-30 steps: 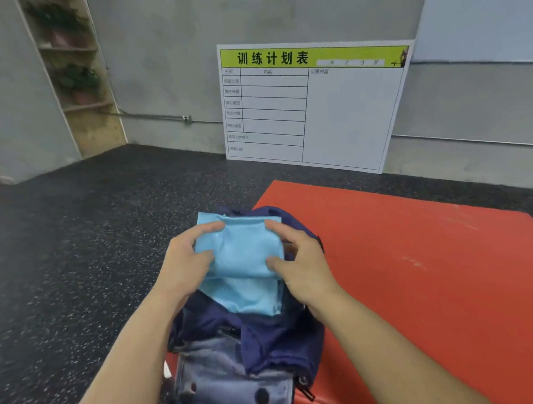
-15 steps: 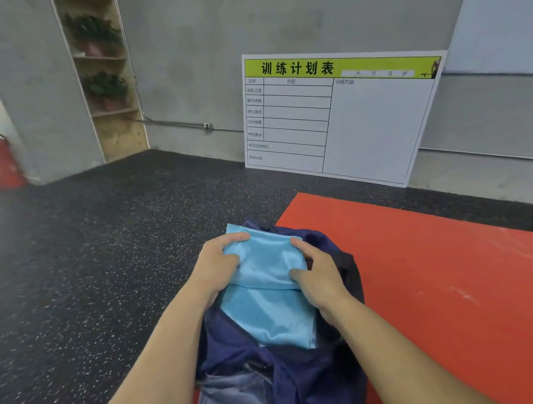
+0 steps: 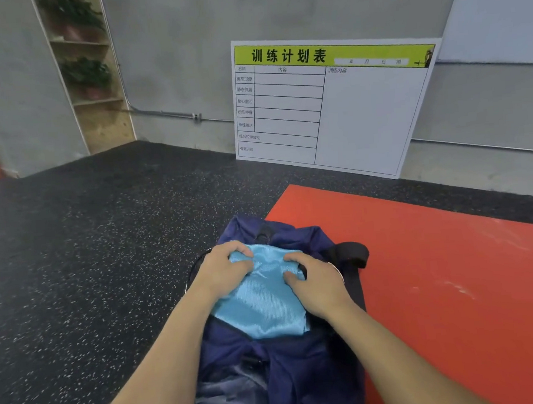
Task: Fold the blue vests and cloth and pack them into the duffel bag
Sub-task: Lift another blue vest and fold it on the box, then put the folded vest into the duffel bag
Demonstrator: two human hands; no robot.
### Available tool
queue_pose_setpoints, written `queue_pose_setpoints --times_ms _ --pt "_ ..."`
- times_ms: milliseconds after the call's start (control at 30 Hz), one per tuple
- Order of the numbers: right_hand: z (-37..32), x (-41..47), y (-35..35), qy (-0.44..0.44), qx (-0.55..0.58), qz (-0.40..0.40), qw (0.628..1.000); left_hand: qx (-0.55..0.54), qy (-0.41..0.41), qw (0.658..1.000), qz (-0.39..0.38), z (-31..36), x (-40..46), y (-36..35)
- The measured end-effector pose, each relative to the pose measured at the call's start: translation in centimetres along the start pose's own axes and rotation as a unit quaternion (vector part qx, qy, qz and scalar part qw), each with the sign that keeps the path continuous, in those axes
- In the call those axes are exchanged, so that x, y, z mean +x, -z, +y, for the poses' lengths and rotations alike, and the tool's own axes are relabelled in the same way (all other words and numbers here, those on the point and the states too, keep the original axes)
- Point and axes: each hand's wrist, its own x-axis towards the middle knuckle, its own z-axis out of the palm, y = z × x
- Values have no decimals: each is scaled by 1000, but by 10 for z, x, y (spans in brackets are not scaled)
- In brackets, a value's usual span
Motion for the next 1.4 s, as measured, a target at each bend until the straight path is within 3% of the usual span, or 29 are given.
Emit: queue_pose_setpoints --times_ms 300,400,700,1000,1200,1400 --pt "2 13 -2 -27 -115 -94 989 105 12 992 -64 -19 11 -9" --pt "1 17 1 -26 -136 -122 983 216 -3 972 -87 -18 14 -9" --pt "17 28 -2 -57 -74 -185 978 306 24 947 -97 -18 17 -15" --pt "14 19 -1 -22 -36 -147 988 224 -28 973 -40 -22 15 -12" --pt "-4 -7 35 31 76 -133 988 128 -72 989 -16 8 -17 -1" --pt "-9 -64 101 108 26 -68 991 95 -177 979 38 64 -90 -10"
